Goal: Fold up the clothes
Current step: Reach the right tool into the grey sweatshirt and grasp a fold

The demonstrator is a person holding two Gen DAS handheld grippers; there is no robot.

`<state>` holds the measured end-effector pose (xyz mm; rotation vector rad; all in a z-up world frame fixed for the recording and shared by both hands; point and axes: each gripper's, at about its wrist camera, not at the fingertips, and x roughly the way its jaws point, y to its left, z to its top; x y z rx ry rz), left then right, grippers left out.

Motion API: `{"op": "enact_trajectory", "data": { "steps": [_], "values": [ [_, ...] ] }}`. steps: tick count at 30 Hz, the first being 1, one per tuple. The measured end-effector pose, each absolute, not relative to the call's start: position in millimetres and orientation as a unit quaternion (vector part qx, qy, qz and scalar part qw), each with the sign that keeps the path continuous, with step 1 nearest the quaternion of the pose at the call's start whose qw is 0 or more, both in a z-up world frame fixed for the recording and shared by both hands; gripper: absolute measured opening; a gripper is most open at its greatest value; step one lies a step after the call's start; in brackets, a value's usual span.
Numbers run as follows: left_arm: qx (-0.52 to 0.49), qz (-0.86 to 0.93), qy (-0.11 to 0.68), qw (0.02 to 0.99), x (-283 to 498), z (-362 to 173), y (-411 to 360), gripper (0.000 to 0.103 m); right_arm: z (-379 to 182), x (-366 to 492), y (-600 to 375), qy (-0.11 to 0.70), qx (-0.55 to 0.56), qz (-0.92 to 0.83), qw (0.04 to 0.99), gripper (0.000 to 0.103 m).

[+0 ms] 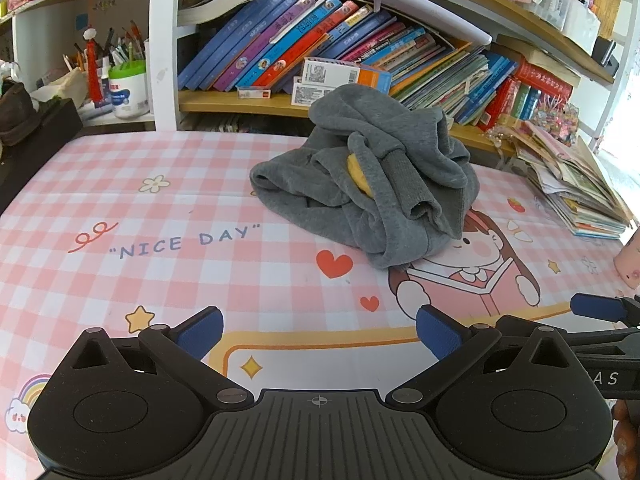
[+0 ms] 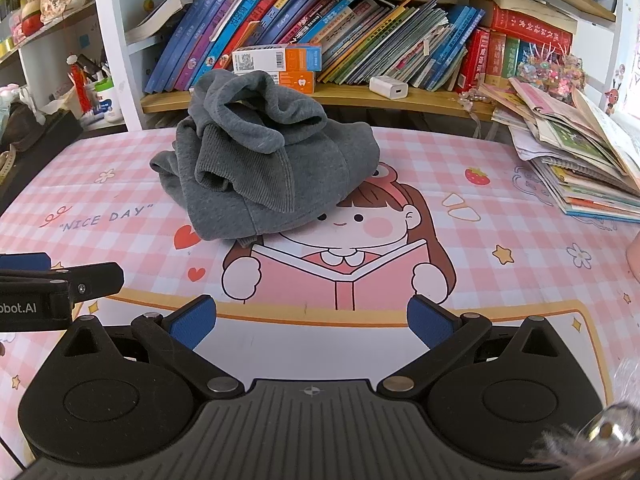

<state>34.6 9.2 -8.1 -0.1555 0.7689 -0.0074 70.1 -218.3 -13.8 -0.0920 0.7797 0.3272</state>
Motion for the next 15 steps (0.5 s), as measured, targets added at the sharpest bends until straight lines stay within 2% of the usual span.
{"op": "enact_trajectory", "data": {
  "steps": [15],
  "values": [
    [-0.08, -0.002, 0.351, 0.933, 48.8, -0.1, 17.9, 0.103, -12.7, 94.1, -217.0, 0.375, -0.031, 0.17, 0.911, 0.103]
  ]
}}
